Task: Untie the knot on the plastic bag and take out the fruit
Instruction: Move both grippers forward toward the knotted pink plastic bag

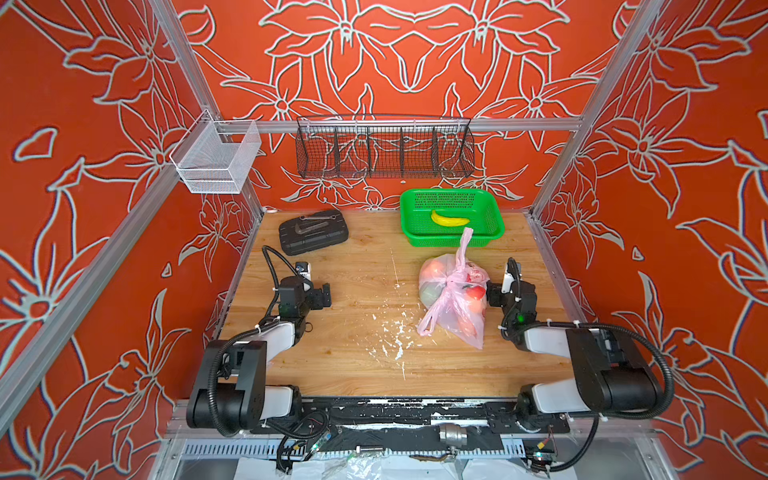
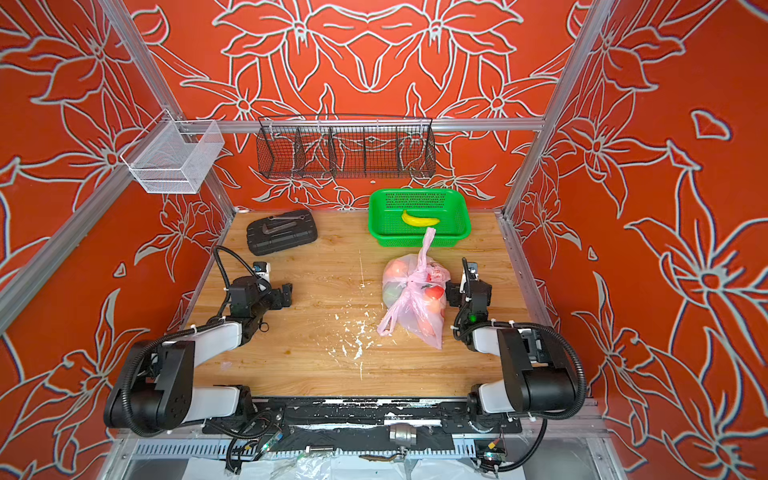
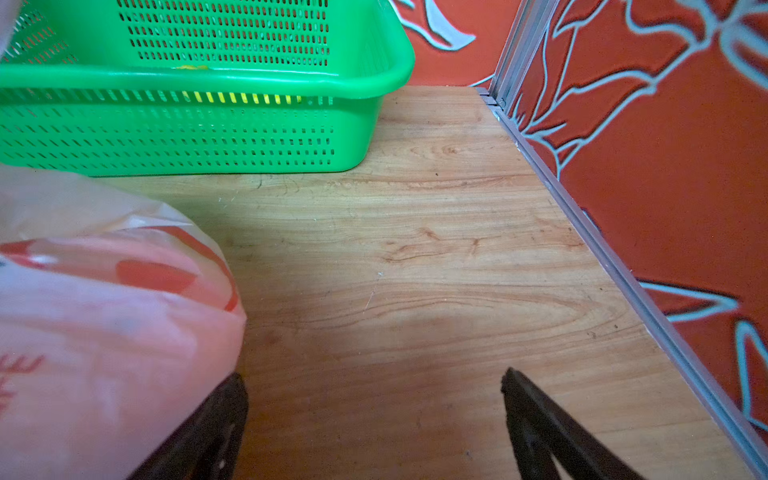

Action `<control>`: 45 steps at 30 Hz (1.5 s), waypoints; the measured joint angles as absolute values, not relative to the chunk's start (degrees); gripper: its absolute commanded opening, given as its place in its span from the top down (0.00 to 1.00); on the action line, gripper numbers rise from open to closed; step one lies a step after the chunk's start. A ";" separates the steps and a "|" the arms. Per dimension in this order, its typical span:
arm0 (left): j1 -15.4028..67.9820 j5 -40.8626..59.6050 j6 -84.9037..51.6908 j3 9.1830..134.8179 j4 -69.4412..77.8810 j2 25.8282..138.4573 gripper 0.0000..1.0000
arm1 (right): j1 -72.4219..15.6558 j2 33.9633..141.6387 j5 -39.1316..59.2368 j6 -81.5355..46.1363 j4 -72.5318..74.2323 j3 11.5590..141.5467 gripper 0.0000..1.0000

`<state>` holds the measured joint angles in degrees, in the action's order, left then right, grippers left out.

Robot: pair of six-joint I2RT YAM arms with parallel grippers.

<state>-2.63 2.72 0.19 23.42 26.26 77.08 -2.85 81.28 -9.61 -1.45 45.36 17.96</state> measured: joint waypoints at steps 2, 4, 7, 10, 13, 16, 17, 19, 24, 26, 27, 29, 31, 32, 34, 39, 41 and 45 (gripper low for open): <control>-2.63 2.72 0.19 23.40 26.24 77.08 0.03 | -2.85 81.28 -9.58 -1.45 45.34 17.96 0.03; -2.63 2.72 0.19 23.42 26.24 77.08 0.03 | -2.85 81.28 -9.58 -1.45 45.36 17.96 0.03; -2.63 2.72 0.19 23.42 26.24 77.08 0.03 | -2.85 81.28 -9.58 -1.45 45.36 17.96 0.03; -2.63 2.72 0.19 23.40 26.24 77.08 0.03 | -2.85 81.28 -9.58 -1.45 45.36 17.96 0.03; -2.63 2.72 0.19 23.40 26.24 77.06 0.03 | -2.85 81.28 -9.58 -1.45 45.36 17.96 0.03; -2.63 2.72 0.19 23.40 26.24 77.08 0.03 | -2.85 81.28 -9.58 -1.45 45.36 17.96 0.03; -2.63 2.72 0.19 23.42 26.24 77.08 0.03 | -2.85 81.28 -9.58 -1.43 45.36 17.96 0.03; -2.63 2.72 0.19 23.42 26.24 77.06 0.03 | -2.85 81.28 -9.58 -1.43 45.36 17.96 0.03; -2.63 1.61 -0.23 23.49 25.98 77.06 0.03 | -2.85 80.66 -7.94 -0.78 45.39 17.82 0.03; -2.63 1.13 -0.45 23.49 25.63 76.79 0.03 | -2.85 78.48 -7.51 -0.56 45.15 17.17 0.03; -2.63 0.89 -0.64 23.49 25.23 76.31 0.03 | -2.85 76.99 -7.55 -0.58 44.34 17.02 0.03; -2.63 -0.19 -1.23 23.44 24.18 74.11 0.03 | -2.85 72.62 -8.12 -0.64 41.41 16.95 0.03; -2.63 -1.21 -1.80 23.44 22.79 70.81 0.03 | -2.85 67.61 -8.91 -0.80 37.65 17.17 0.03; -2.63 -1.72 -2.26 23.44 21.87 68.55 0.03 | -2.85 64.97 -9.30 -1.21 35.66 17.37 0.03; -2.61 -2.96 -3.22 23.46 19.55 64.12 0.03 | -2.85 59.83 -10.28 -2.44 30.74 18.31 0.04; -1.89 -5.58 -10.50 25.98 8.84 52.31 0.04 | -2.85 47.53 -10.61 -9.61 13.23 25.23 0.10; -0.99 -4.91 -14.72 29.87 3.57 50.02 0.08 | -2.87 44.91 -8.86 -13.67 4.84 30.70 0.11; 3.38 0.54 -20.73 39.72 -4.12 51.09 0.13 | -2.87 44.77 0.38 -19.00 -5.98 39.40 0.17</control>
<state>3.38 0.54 -20.73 39.72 -4.12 51.09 -2.87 44.77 0.38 -19.00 -5.98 39.40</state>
